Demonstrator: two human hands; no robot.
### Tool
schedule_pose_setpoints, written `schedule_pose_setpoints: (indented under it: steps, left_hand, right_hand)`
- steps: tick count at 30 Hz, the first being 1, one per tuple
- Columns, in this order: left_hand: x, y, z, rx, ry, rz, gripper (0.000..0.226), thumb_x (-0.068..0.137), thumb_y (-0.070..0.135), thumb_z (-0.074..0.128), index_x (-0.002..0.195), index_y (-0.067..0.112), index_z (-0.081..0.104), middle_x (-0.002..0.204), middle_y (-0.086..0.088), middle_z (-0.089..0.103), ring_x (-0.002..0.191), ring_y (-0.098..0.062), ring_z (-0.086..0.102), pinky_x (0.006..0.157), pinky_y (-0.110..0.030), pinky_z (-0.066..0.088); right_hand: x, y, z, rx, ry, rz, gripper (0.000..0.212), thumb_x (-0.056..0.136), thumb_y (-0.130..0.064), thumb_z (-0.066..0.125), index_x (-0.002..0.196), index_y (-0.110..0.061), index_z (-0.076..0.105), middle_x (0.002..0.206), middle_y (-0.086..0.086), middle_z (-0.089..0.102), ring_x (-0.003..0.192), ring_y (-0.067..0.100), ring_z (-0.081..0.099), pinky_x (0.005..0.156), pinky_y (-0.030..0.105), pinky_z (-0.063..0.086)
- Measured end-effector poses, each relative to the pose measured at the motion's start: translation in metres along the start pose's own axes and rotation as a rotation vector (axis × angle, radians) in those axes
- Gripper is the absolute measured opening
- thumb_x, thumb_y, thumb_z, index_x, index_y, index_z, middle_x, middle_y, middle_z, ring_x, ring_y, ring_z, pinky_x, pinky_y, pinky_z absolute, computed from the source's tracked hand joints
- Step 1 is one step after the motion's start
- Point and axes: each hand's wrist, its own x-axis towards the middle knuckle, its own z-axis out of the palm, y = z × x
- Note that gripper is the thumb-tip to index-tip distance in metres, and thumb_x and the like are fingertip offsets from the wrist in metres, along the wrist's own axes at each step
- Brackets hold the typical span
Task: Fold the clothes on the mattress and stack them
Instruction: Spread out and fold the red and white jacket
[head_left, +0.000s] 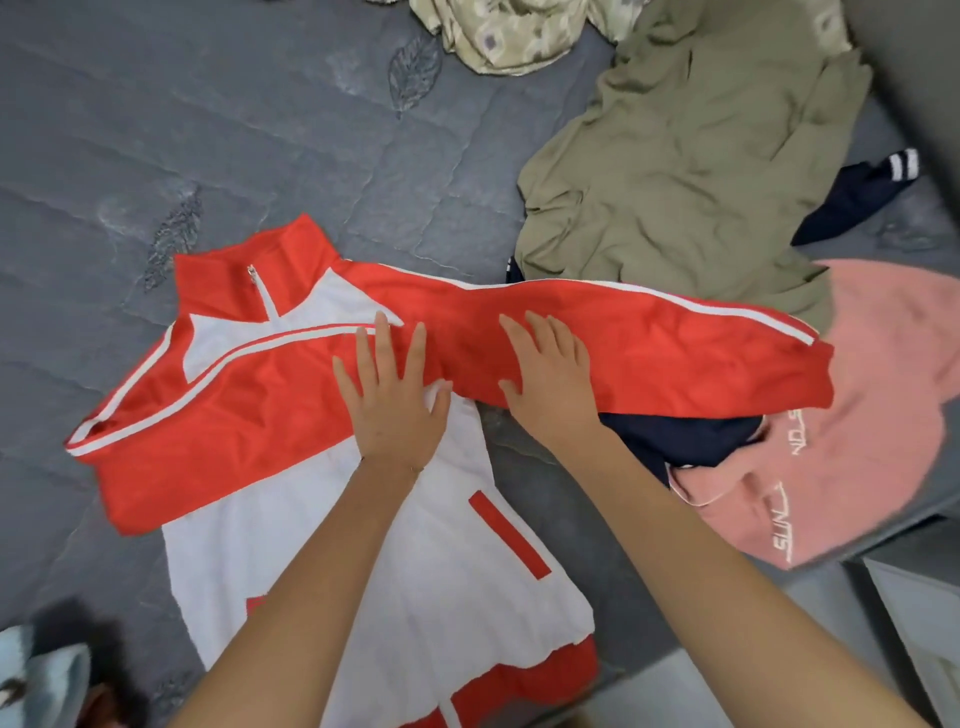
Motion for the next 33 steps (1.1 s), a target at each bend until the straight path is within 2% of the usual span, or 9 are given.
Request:
schedule_pose_setpoints:
  steps: [6, 9, 18, 27, 30, 33]
  left_hand:
    - [0.004, 0.054, 0.004, 0.004, -0.023, 0.061, 0.069, 0.091, 0.053, 0.050, 0.152, 0.029, 0.028, 0.160, -0.012, 0.017, 0.147, -0.038, 0.015, 0.113, -0.063, 0.011]
    - [0.010, 0.078, 0.008, -0.004, -0.016, 0.102, 0.069, 0.090, 0.050, 0.054, 0.151, 0.027, 0.031, 0.160, -0.012, 0.020, 0.147, -0.038, 0.016, 0.114, -0.062, 0.007]
    - [0.025, 0.160, 0.016, -0.046, -0.093, 0.209, 0.063, 0.097, 0.045, 0.043, 0.154, 0.029, 0.021, 0.161, -0.004, 0.017, 0.150, -0.028, 0.005, 0.118, -0.056, 0.000]
    - [0.036, 0.215, 0.024, -0.046, -0.120, 0.340, 0.059, 0.097, 0.042, 0.047, 0.151, 0.029, 0.029, 0.161, -0.002, 0.020, 0.148, -0.029, 0.013, 0.118, -0.054, 0.000]
    - [0.039, 0.223, 0.031, -0.027, -0.127, 0.360, 0.059, 0.096, 0.042, 0.048, 0.151, 0.029, 0.030, 0.161, -0.003, 0.019, 0.148, -0.029, 0.014, 0.118, -0.055, 0.002]
    - [0.042, 0.225, 0.037, -0.004, -0.169, 0.339, 0.060, 0.097, 0.045, 0.045, 0.152, 0.030, 0.026, 0.161, -0.002, 0.016, 0.149, -0.027, 0.009, 0.118, -0.054, -0.001]
  right_hand:
    - [-0.014, 0.056, -0.016, -0.005, 0.054, 0.081, 0.075, 0.093, -0.037, 0.058, 0.155, -0.030, 0.019, 0.162, 0.004, 0.019, 0.150, 0.026, 0.010, 0.121, 0.047, 0.007]
    - [-0.019, 0.089, -0.022, -0.001, 0.069, 0.136, 0.073, 0.093, -0.034, 0.057, 0.155, -0.029, 0.019, 0.162, 0.005, 0.019, 0.150, 0.027, 0.011, 0.120, 0.047, 0.006]
    - [-0.028, 0.174, -0.039, 0.044, 0.089, 0.278, 0.066, 0.096, -0.034, 0.054, 0.154, -0.024, 0.025, 0.159, 0.008, 0.025, 0.148, 0.028, 0.016, 0.120, 0.047, 0.010]
    - [-0.022, 0.248, -0.055, 0.084, 0.096, 0.394, 0.069, 0.093, -0.024, 0.056, 0.154, -0.022, 0.024, 0.161, 0.007, 0.020, 0.149, 0.027, 0.014, 0.120, 0.046, 0.008]
    - [-0.016, 0.263, -0.058, 0.090, 0.072, 0.404, 0.071, 0.092, -0.021, 0.057, 0.154, -0.021, 0.023, 0.156, 0.008, 0.030, 0.145, 0.027, 0.020, 0.119, 0.044, 0.010]
    - [-0.012, 0.272, -0.057, 0.065, 0.087, 0.417, 0.058, 0.091, -0.021, 0.057, 0.146, -0.015, 0.038, 0.139, 0.010, 0.044, 0.132, 0.030, 0.035, 0.113, 0.039, 0.014]
